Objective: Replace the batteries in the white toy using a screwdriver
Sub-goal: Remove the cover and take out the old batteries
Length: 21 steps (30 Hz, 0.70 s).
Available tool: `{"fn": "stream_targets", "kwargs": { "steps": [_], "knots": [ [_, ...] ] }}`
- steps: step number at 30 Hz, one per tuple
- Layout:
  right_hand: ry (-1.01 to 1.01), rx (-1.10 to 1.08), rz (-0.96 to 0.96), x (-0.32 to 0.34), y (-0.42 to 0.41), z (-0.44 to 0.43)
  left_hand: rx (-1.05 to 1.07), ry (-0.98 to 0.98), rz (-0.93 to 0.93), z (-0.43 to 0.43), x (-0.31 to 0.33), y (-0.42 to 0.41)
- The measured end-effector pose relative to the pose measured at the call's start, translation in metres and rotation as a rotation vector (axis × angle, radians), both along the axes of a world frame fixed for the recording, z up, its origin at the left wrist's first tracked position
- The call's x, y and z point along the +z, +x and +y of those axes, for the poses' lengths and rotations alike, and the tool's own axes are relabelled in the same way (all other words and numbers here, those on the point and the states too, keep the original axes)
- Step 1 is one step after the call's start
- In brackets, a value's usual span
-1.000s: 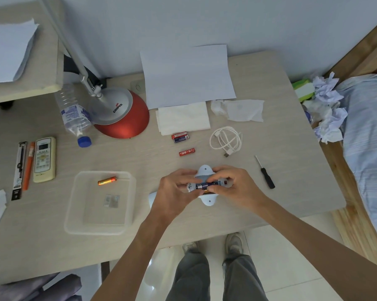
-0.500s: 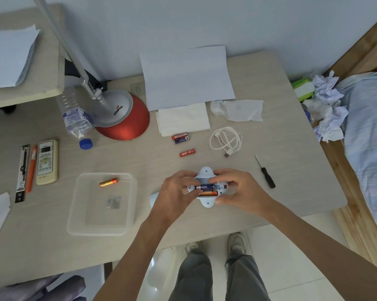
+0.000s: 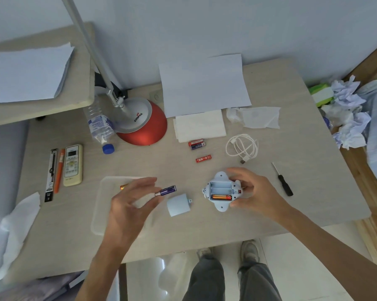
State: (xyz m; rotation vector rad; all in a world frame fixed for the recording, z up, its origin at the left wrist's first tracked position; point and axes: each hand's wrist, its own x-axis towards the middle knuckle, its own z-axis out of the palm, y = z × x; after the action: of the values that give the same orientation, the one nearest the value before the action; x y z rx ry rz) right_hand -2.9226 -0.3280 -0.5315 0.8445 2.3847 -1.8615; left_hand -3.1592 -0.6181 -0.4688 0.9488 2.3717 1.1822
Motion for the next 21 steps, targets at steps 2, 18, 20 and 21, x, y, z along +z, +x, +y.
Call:
{"fn": "stream_targets", "kwargs": {
  "steps": [2,18,20,21],
  "knots": [
    [0.016,0.009,-0.036,-0.001,-0.001,0.001,0.022,-0.04,0.026,-0.03,0.0,-0.018],
    [-0.059,-0.028,-0.103,-0.002,-0.005,0.01,-0.035,-0.466,0.196,-0.068,-0.072,-0.061],
    [-0.063,-0.027,-0.106,-0.003,-0.006,0.01,-0.04,-0.492,0.173,-0.067,-0.065,-0.059],
    [-0.066,-0.025,-0.109,-0.004,-0.005,0.011,-0.045,-0.495,0.168,-0.066,-0.059,-0.058]
  ]
}}
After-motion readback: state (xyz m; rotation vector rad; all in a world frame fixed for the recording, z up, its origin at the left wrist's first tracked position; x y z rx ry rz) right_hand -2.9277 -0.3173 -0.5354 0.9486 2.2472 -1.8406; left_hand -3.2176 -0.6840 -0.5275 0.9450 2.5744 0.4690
